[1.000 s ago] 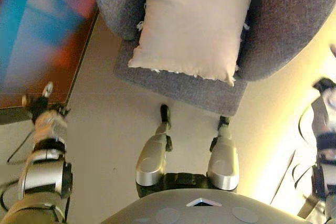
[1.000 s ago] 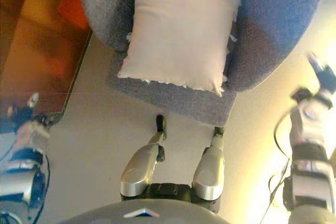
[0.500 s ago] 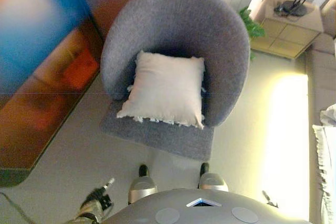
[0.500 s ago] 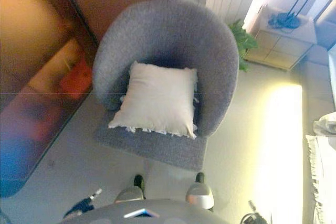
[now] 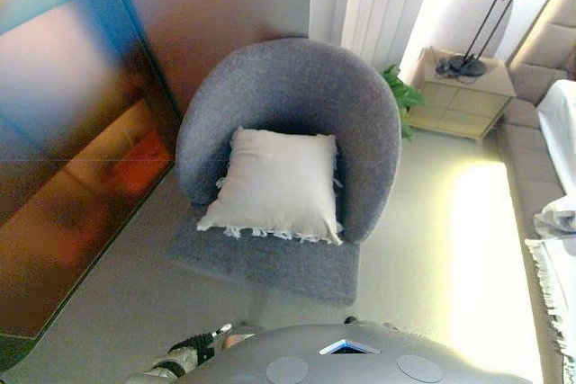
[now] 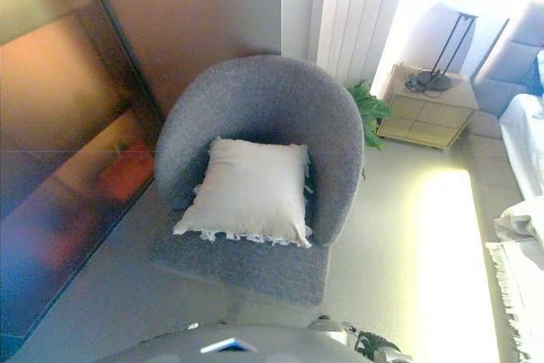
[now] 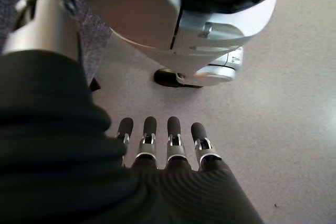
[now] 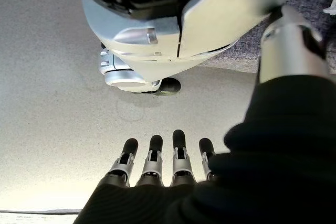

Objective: Pick up the cushion and take it to the sofa

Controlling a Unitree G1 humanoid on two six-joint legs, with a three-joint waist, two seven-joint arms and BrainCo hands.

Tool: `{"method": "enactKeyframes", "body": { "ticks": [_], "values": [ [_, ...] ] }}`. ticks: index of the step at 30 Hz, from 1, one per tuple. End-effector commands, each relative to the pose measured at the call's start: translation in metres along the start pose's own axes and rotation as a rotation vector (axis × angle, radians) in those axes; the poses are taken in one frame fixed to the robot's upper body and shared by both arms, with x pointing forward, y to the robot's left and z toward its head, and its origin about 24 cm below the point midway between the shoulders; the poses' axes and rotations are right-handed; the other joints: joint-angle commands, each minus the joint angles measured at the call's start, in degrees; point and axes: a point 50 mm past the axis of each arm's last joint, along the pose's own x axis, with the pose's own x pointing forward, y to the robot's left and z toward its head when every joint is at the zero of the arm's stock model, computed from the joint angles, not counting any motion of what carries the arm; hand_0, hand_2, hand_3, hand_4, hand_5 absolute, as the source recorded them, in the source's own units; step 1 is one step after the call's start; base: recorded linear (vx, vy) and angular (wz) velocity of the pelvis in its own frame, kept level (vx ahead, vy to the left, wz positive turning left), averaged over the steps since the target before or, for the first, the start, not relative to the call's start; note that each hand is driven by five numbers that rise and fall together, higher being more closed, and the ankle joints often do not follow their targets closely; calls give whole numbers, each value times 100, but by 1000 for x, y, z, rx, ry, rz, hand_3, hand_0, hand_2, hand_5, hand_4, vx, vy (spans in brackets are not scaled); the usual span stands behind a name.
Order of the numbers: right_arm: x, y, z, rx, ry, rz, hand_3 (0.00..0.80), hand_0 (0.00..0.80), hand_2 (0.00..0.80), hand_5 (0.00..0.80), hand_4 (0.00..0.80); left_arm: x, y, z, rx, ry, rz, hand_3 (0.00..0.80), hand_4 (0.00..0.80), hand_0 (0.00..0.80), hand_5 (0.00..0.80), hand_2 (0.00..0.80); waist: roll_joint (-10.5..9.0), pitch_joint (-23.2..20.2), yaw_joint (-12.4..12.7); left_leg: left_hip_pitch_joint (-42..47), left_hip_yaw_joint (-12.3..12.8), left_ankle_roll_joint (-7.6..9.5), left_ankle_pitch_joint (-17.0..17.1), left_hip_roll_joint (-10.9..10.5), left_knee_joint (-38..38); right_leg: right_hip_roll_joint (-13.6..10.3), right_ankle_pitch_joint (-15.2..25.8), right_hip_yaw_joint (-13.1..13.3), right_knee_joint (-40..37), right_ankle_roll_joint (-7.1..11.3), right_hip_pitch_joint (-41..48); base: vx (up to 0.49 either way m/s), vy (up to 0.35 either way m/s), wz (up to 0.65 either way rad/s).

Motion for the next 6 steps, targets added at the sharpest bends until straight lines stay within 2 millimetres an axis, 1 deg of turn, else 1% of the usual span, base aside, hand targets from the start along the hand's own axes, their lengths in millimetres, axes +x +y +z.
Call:
{"method": "enactKeyframes", "body": {
  "ticks": [1,6],
  "values": [
    [0,20,21,-16,-28,31,0,0,0,0,0,-2,-12,29,-9,-33,-8,0,0,0,0,0,-115,390,48,339,-111,463,-702,-314,44,-220,-291,-174,49,149,152,11,47,0],
    [0,25,22,-36,-39,25,0,0,0,0,0,-2,-14,30,-8,-47,-4,0,0,0,0,0,-146,380,73,307,-144,467,-708,-328,44,-216,-308,-201,84,151,144,10,18,2]
  ]
}}
